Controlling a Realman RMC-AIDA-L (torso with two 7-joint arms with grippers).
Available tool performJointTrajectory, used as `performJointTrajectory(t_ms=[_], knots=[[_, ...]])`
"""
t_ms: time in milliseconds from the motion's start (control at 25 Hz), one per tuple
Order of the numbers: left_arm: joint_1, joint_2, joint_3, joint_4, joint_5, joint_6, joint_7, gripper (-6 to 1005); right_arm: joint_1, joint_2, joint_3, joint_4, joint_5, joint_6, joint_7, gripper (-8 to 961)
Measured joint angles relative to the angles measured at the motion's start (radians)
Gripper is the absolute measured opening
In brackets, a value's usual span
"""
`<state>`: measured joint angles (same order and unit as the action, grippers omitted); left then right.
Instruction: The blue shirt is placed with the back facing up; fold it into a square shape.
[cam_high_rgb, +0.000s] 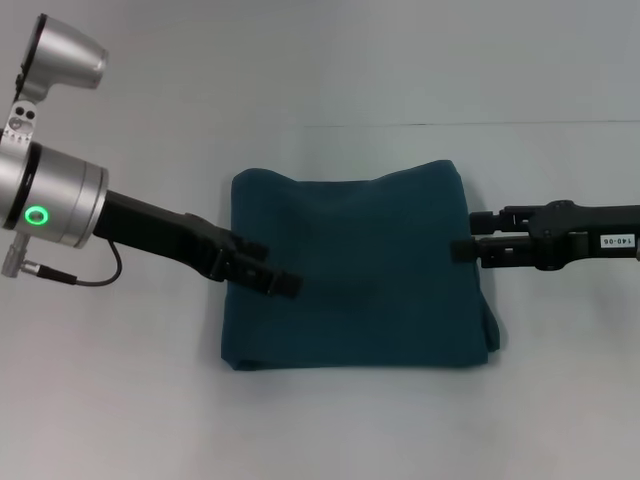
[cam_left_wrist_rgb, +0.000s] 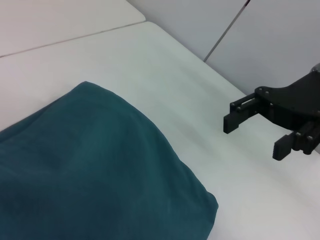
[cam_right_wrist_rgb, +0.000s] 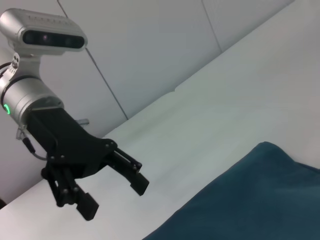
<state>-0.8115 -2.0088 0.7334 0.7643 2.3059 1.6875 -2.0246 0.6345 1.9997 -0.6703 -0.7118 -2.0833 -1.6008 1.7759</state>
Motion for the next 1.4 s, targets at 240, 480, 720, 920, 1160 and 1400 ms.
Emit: performJointTrajectory(t_ms=[240, 480, 720, 920, 1160, 1400], knots=[[0.013, -0.007, 0.0, 0.006, -0.006, -0.006, 0.006, 934, 0.001, 0.005, -0.001, 0.0, 0.002, 0.026, -0.004, 775], [0.014, -0.009, -0.006, 0.019, -0.006, -0.01, 0.004, 934, 0.002, -0.003, -0.005, 0.0, -0.003, 0.028, 0.003, 775], [0.008, -0.009, 0.0, 0.021, -0.007, -0.011, 0.002, 934, -0.002, -0.005, -0.001, 0.0, -0.003, 0.028, -0.001, 774], [0.007, -0.009, 0.001, 0.021, -0.007, -0.01, 0.002, 934, -0.003, -0.006, -0.001, 0.0, -0.004, 0.03, -0.002, 774], [0.009, -0.008, 0.0, 0.021, -0.006, -0.002, 0.011, 934, -0.002, -0.006, 0.0, 0.0, -0.005, 0.03, -0.002, 775], [0.014, -0.01, 0.0, 0.032, -0.006, 0.004, 0.036, 934, -0.001, -0.006, 0.0, 0.0, -0.004, 0.033, -0.005, 774]])
